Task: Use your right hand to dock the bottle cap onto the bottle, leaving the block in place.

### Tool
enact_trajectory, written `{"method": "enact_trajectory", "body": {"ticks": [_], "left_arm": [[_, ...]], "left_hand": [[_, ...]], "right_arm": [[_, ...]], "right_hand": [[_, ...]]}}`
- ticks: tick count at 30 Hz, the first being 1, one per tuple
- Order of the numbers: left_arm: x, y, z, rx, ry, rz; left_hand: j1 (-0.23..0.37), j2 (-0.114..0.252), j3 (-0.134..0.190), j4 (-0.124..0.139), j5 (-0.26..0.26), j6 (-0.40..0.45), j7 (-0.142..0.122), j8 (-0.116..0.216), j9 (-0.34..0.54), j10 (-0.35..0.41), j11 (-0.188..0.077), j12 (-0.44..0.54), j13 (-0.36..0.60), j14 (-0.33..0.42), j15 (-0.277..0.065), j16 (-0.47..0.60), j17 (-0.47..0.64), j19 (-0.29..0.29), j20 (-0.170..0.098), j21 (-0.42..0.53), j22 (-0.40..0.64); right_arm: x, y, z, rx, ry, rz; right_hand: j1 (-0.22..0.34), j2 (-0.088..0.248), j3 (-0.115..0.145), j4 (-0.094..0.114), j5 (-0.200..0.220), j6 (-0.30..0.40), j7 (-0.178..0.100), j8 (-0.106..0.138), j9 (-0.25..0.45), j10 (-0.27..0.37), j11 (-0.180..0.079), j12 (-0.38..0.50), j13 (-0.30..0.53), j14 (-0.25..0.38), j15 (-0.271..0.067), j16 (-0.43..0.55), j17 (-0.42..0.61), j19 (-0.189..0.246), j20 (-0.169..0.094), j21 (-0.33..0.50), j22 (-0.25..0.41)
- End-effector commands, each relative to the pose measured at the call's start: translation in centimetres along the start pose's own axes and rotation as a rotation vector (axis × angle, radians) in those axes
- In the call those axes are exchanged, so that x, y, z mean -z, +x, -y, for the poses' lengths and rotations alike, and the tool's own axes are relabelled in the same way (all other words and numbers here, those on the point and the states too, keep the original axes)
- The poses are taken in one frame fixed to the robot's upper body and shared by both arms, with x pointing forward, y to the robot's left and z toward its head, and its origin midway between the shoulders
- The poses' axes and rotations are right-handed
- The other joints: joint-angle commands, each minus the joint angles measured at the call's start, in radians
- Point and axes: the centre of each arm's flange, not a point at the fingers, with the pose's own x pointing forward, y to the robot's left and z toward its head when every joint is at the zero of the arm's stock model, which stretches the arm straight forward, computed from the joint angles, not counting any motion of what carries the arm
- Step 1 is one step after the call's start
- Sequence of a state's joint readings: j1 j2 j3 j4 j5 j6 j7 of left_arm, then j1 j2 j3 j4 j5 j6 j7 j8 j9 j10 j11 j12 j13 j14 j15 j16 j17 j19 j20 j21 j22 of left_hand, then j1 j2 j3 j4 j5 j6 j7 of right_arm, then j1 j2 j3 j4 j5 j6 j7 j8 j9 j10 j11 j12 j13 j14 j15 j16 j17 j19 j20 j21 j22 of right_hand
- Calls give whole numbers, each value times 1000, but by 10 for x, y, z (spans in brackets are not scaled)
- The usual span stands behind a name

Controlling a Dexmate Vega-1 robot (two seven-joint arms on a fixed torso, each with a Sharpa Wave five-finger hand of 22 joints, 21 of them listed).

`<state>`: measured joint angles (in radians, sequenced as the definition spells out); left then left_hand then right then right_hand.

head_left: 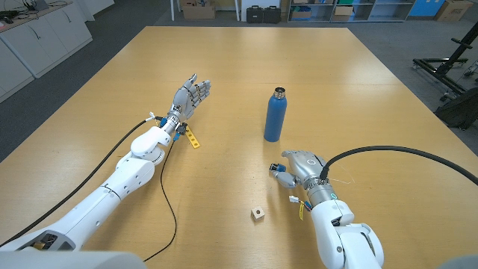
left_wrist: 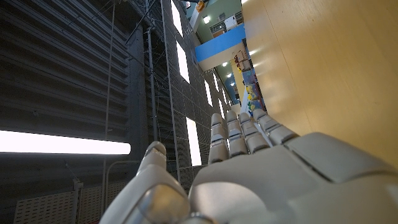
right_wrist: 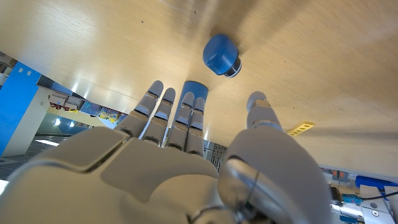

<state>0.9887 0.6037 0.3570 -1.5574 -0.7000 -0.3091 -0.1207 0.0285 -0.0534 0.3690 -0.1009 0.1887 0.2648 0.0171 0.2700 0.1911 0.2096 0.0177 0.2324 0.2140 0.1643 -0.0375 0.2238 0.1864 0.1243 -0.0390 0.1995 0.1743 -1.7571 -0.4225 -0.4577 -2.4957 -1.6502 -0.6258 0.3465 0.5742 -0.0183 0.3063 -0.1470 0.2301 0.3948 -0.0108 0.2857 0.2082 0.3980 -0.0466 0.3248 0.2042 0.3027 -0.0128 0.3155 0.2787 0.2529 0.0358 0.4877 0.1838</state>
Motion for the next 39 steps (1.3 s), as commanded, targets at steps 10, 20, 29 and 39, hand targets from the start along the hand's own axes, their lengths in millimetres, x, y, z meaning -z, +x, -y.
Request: {"method": "enact_trajectory", "body": {"ticks": [10, 20, 29, 39], "left_arm": [[-1, 2, 4, -7, 6, -3], [0, 3, 4, -6, 4, -3], [0, 2, 4, -8, 2, -1], [4, 1, 4, -7, -7, -8]], "left_hand": [[-1, 7, 5, -4, -4, 6, 0, -4, 3, 6, 2, -1, -1, 12, -16, -6, 2, -5, -23, -2, 3], [-1, 7, 5, -4, -4, 8, -1, -5, 3, 9, 4, -1, -2, 13, -16, -7, 2, -4, -21, -2, 3], [-1, 8, 5, -5, -4, 9, -1, -6, 3, 10, 2, -2, -2, 16, -16, -7, 2, -3, -20, -2, 3], [0, 10, 6, -5, -4, 10, -1, -7, 3, 11, 2, -3, -2, 16, -16, -8, 2, -3, -20, -2, 3]], "right_arm": [[9, 20, -17, -50, -21, -45], [9, 27, -21, -72, -36, -49], [10, 30, -22, -86, -44, -51], [4, 31, -24, -98, -57, -31]], "right_hand": [[8, -2, 7, 2, 10, -26, -14, -9, 8, -8, -11, -5, 3, 6, -6, 0, -1, 14, 1, -5, 2], [13, -3, 9, -1, 13, -45, -15, -17, 10, -12, -15, -8, 3, -5, -7, -7, -1, 7, 5, -11, 2], [25, 2, 15, -4, 16, -52, -19, -20, 12, -15, -21, -11, 3, -5, -11, -9, -2, 10, 4, -13, 2], [35, 5, 20, -7, 18, -51, -21, -21, 13, -13, -28, -11, 3, -3, -12, -10, -3, 14, 4, -14, 2]]}}
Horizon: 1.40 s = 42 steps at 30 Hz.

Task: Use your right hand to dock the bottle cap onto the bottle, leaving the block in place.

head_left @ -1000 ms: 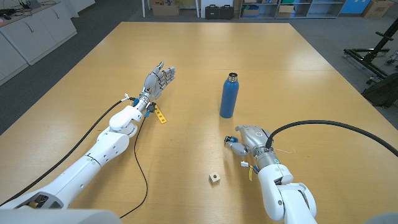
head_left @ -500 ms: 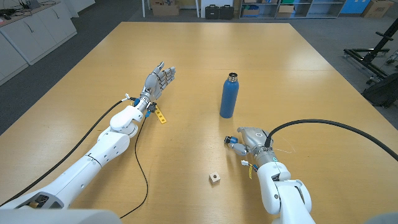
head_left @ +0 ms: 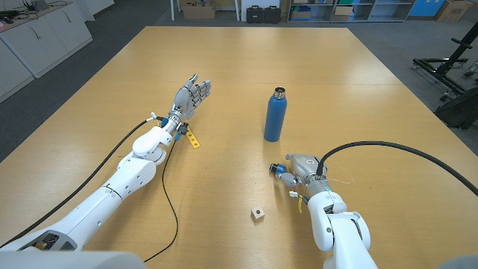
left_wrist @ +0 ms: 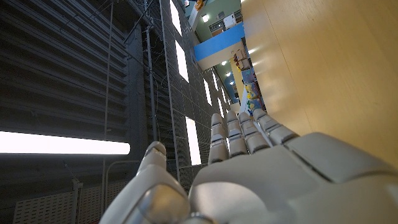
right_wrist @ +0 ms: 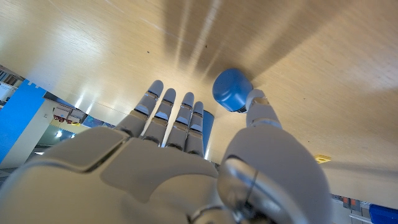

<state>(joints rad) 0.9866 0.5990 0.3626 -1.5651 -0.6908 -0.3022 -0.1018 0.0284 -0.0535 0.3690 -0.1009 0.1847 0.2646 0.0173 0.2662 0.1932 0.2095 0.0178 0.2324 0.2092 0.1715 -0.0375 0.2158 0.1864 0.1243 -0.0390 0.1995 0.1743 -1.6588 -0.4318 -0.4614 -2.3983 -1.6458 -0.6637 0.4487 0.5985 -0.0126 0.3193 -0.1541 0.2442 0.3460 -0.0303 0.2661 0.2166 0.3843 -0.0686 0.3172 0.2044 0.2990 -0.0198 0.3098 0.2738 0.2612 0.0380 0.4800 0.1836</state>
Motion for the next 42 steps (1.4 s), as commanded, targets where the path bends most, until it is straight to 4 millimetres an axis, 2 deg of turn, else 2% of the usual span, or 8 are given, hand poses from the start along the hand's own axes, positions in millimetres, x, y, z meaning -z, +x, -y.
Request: {"method": "enact_trajectory", "body": {"ticks": [1, 20, 25, 27, 33, 36, 38, 42], "left_arm": [[4, -1, 0, 1, -9, -6], [5, 1, 1, 3, -4, -12], [5, 2, 0, 2, -3, -15], [5, 2, 0, 2, -4, -16], [7, 2, -1, 3, -4, -21], [7, 2, -1, 3, -2, -21], [6, 2, -1, 3, -3, -19], [6, 1, -1, 1, -3, -18]], "left_hand": [[0, 10, 6, -5, 0, 11, -1, -3, 1, 11, 2, -3, 2, 9, -16, 0, 2, -3, -20, -2, 3], [2, 16, 9, -6, 0, 13, -3, -4, 1, 14, 1, -4, 2, 11, -18, -1, 2, -4, -19, -3, 3], [3, 18, 9, -6, 0, 13, -2, -5, 1, 14, 0, -4, 1, 12, -17, -2, 2, -3, -19, -3, 3], [3, 18, 9, -6, 0, 14, -2, -5, 1, 14, 0, -4, 1, 12, -17, -2, 2, -4, -19, -3, 3], [3, 19, 10, -6, 0, 14, -3, -6, 1, 15, -1, -5, 1, 12, -16, -2, 2, -3, -19, -3, 3], [4, 20, 10, -7, -1, 14, -3, -6, 2, 15, 1, -5, 1, 12, -16, -2, 2, -3, -19, -3, 3], [4, 20, 10, -7, -1, 14, -3, -6, 2, 15, 1, -5, 1, 12, -16, -3, 2, -3, -19, -3, 3], [4, 21, 10, -7, -1, 14, -4, -7, 2, 16, 1, -6, 1, 12, -16, -3, 2, -4, -19, -3, 3]], "right_arm": [[-4, 2, -1, -12, -16, 12], [-4, 10, -10, -30, -15, 3], [-7, 10, -12, -27, -26, 3], [-7, 11, -12, -27, -25, 3], [-8, 12, -14, -8, -10, 5], [-7, 10, -12, 22, 5, 2], [-7, 9, -11, 37, 12, 0], [-6, 8, -8, 63, 23, 5]], "right_hand": [[12, -1, 7, 0, 5, 0, -3, -1, 4, 0, -8, -4, 3, 2, -6, -4, 2, 6, 2, -6, 2], [44, 8, 22, -8, 13, 19, -15, 4, 5, 26, -26, 2, 3, 22, -19, -2, -1, 32, -8, -3, 2], [50, 8, 25, -6, 15, 43, -13, 11, 5, 57, -28, 12, 3, 42, -28, 3, -2, 34, -11, -6, 2], [52, 7, 25, -4, 16, 55, -18, 15, 5, 78, -40, 18, 2, 58, -35, 7, -2, 42, -14, -6, 2], [53, 14, 27, 5, 19, 94, -36, 27, 5, 125, -51, 30, 1, 104, -50, 22, -2, 72, -24, 0, 2], [60, 39, 36, 12, 21, 139, -48, 42, 5, 178, -64, 41, -1, 159, -69, 41, 0, 106, -42, 7, 3], [61, 60, 40, 19, 22, 178, -52, 57, 5, 210, -67, 48, -1, 189, -75, 52, 3, 118, -43, 10, 4], [75, 96, 56, 22, 25, 209, -59, 67, 3, 240, -70, 53, -3, 214, -86, 59, 4, 135, -48, 14, 4]]}}
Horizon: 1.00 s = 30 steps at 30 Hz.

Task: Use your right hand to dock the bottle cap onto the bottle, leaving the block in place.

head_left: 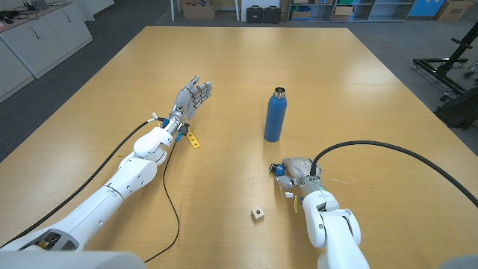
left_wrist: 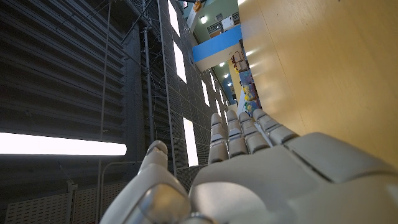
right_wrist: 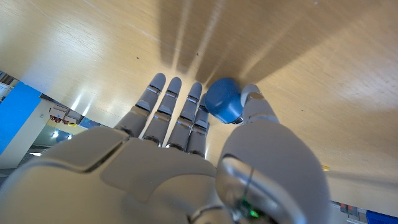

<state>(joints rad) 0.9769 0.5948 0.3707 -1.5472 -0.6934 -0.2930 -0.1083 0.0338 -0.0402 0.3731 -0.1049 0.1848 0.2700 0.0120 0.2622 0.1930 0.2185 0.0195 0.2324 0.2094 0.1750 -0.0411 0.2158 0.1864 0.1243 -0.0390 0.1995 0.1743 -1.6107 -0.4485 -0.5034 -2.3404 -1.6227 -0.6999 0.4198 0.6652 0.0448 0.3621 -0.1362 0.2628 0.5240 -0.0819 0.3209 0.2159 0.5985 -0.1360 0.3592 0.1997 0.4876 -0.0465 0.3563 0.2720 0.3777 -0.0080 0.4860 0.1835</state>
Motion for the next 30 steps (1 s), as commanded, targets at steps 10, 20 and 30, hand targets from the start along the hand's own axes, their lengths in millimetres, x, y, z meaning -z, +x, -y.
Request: {"method": "enact_trajectory", "body": {"ticks": [10, 20, 30], "left_arm": [[3, -2, -1, -1, -7, 0], [4, -1, -2, 0, -6, -3], [-2, -1, -1, 1, 5, -2]], "left_hand": [[-1, 8, 7, -3, -1, 11, 0, -3, 2, 7, 1, -6, 0, 8, -14, -4, 2, -4, -19, -3, 3], [-1, 9, 7, -4, -1, 12, -2, -4, 2, 7, -2, -7, 0, 9, -12, -5, 2, -4, -20, -3, 3], [-2, 10, 7, -4, -2, 14, -2, -5, 2, 8, 0, -8, 0, 10, -13, -6, 2, -4, -21, -4, 3]], "right_arm": [[3, -5, 5, 123, 47, 17], [10, -9, 14, 192, 61, 21], [22, -9, 30, 239, 74, 4]], "right_hand": [[56, 72, 40, -18, -4, 129, -41, 49, -1, 134, -26, 28, -3, 115, -100, 33, -1, 80, -25, 28, 5], [97, 74, 55, -26, -16, 242, -66, 94, -5, 262, -55, 46, -5, 205, -126, 46, -11, 133, -59, 47, 6], [117, 77, 65, -30, -17, 269, -72, 105, -7, 288, -57, 45, -6, 223, -137, 44, -15, 144, -69, 51, 6]]}}
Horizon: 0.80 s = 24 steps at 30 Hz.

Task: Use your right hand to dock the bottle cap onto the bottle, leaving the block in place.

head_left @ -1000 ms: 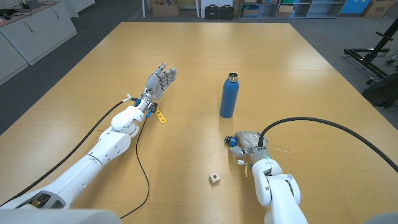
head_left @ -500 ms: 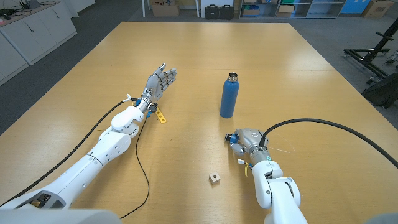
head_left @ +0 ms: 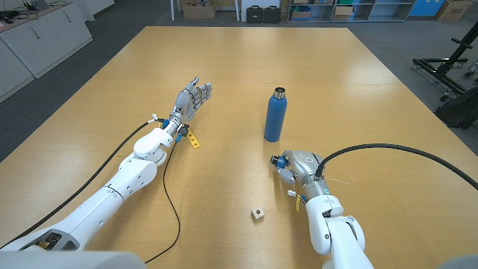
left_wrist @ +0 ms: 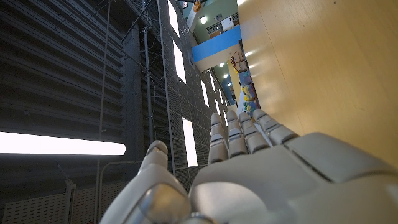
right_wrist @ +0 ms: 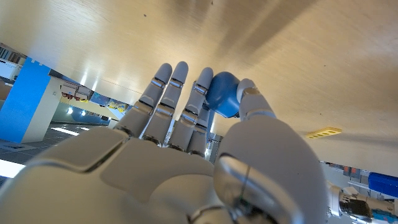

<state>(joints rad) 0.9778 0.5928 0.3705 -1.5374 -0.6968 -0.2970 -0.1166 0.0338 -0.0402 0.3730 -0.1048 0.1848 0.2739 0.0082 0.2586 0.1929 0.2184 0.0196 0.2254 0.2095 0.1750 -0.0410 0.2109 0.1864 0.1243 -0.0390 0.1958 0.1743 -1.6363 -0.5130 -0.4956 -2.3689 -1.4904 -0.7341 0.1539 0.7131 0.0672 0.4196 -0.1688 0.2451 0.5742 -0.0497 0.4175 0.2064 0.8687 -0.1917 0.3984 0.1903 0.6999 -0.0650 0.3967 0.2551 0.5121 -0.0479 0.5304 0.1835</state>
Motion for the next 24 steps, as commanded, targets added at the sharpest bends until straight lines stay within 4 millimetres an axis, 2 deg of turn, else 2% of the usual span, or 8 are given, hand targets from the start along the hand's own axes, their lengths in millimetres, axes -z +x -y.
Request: {"method": "enact_trajectory", "body": {"ticks": [1, 12, 19, 24], "left_arm": [[-5, 0, 0, -1, 9, 2], [-8, -7, -5, 4, 12, 0], [-11, -12, -10, 1, 16, -1], [-12, -13, -14, 2, 11, -8]], "left_hand": [[-2, 11, 7, -4, -2, 11, 2, -1, 2, 8, 0, -1, 0, 10, -13, -1, 2, -3, -20, 0, 3], [-2, 13, 8, -5, -2, 18, 5, 0, 2, 14, -2, 0, 0, 14, -15, -1, 2, -2, -22, 1, 3], [-1, 14, 8, -5, -2, 21, 4, 0, 2, 18, -1, 1, -1, 16, -16, 0, 2, -1, -22, 1, 3], [-1, 17, 9, -5, -2, 29, 4, 2, 2, 24, -1, 2, -1, 22, -15, 1, 2, 5, -22, 3, 3]], "right_arm": [[12, 2, 18, 63, 12, -17], [26, 10, 42, 136, -9, -89], [32, 15, 58, 170, 19, -118], [33, 19, 70, 206, 10, -134]], "right_hand": [[70, 54, 8, 3, 0, 220, -104, 9, 3, 18, -1, 5, 3, 10, -119, 4, 2, 10, -29, 7, 6], [73, 55, 9, 7, -3, 227, -110, 12, 2, 25, -3, 1, 3, 17, -122, 2, 2, 12, -34, 9, 6], [78, 55, 10, 8, -4, 225, -110, 12, 1, 23, -17, -6, 3, 18, -125, -1, 2, 21, -37, 13, 7], [82, 53, 12, 7, -4, 226, -109, 12, 1, 24, -14, -9, 3, 19, -127, -3, 1, 26, -35, 15, 6]]}}
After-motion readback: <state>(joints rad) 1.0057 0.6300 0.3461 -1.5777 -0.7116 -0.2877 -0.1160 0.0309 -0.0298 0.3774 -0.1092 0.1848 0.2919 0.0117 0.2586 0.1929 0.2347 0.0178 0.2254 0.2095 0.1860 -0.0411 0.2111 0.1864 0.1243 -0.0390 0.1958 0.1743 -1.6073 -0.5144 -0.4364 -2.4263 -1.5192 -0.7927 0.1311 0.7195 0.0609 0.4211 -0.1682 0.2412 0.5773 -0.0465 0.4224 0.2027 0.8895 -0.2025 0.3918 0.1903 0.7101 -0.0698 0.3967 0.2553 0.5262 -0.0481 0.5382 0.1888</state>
